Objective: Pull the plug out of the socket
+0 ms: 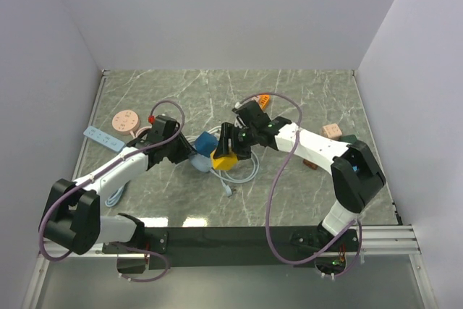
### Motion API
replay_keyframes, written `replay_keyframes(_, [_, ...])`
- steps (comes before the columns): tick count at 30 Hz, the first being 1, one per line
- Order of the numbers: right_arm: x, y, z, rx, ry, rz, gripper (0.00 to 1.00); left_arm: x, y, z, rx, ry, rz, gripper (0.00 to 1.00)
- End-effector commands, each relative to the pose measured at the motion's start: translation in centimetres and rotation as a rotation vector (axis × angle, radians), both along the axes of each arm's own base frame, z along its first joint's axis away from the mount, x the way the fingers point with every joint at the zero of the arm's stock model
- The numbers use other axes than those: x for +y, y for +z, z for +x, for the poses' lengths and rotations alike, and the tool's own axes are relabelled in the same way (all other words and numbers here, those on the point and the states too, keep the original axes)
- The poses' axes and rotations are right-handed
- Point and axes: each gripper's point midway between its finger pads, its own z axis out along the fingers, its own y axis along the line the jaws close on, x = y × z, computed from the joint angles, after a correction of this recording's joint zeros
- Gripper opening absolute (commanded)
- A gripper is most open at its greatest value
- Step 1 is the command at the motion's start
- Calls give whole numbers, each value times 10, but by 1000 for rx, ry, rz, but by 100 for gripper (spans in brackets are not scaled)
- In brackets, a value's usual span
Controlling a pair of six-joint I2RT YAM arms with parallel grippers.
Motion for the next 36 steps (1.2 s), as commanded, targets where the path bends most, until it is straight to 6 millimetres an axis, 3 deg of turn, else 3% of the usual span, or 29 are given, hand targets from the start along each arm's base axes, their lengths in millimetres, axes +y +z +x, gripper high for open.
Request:
replay_keyframes(1, [-14, 17, 22, -101, -64, -36, 0, 6, 11, 6, -41, -6, 48, 1])
replay_keyframes(2, [-25, 23, 25, -116, -91, -56, 0, 6, 12, 5, -43, -7, 48, 1])
replay_keyframes(3, [-46, 23, 42, -137, -163, -93, 0, 6, 13, 4, -46, -8, 48, 1])
replay_keyframes(5, [-82, 19, 55, -158, -245, -193, 0, 7, 16, 3, -59, -9, 43, 1])
replay_keyframes(7, [-138, 9, 81, -190, -403, -341, 0, 7, 20, 1, -70, -11, 32, 1])
replay_keyframes(9, [-179, -2, 86, -159, -497, -450, 0, 5, 26, -1, -88, -23, 17, 1])
replay_keyframes(10, [-216, -6, 98, -153, -598, -523, 0, 5, 28, -2, -92, -26, 14, 1])
replay_keyframes(13, [-275, -21, 116, -101, -728, -648, 0, 6, 34, -4, -106, -36, 13, 1])
replay_keyframes(14, [-288, -36, 118, -52, -740, -705, 0, 5, 35, -4, -106, -38, 13, 1])
replay_keyframes(16, [-310, -38, 130, -37, -805, -765, 0, 6, 37, -4, -110, -45, 18, 1])
replay_keyframes(17, [-329, -48, 129, 7, -841, -825, 0, 6, 38, -4, -107, -46, 21, 1])
replay_keyframes(20, [-360, -54, 132, 36, -922, -887, 0, 3, 44, -3, -121, -58, 9, 1])
replay_keyframes(24, [-386, -59, 132, 72, -973, -948, 0, 0, 46, -4, -126, -78, -2, 1])
replay_keyframes(26, [-391, -63, 132, 98, -974, -970, 10, -1, 46, -4, -127, -89, -5, 1])
replay_keyframes(28, [-390, -63, 130, 104, -975, -963, 30, -4, 44, -5, -126, -105, -11, 1])
replay_keyframes(32, [-379, -38, 135, 33, -985, -858, 71, -10, 44, -7, -127, -145, -28, 1])
replay_keyframes(36, [-355, -11, 140, -19, -961, -723, 92, -16, 46, -6, -131, -180, -44, 1])
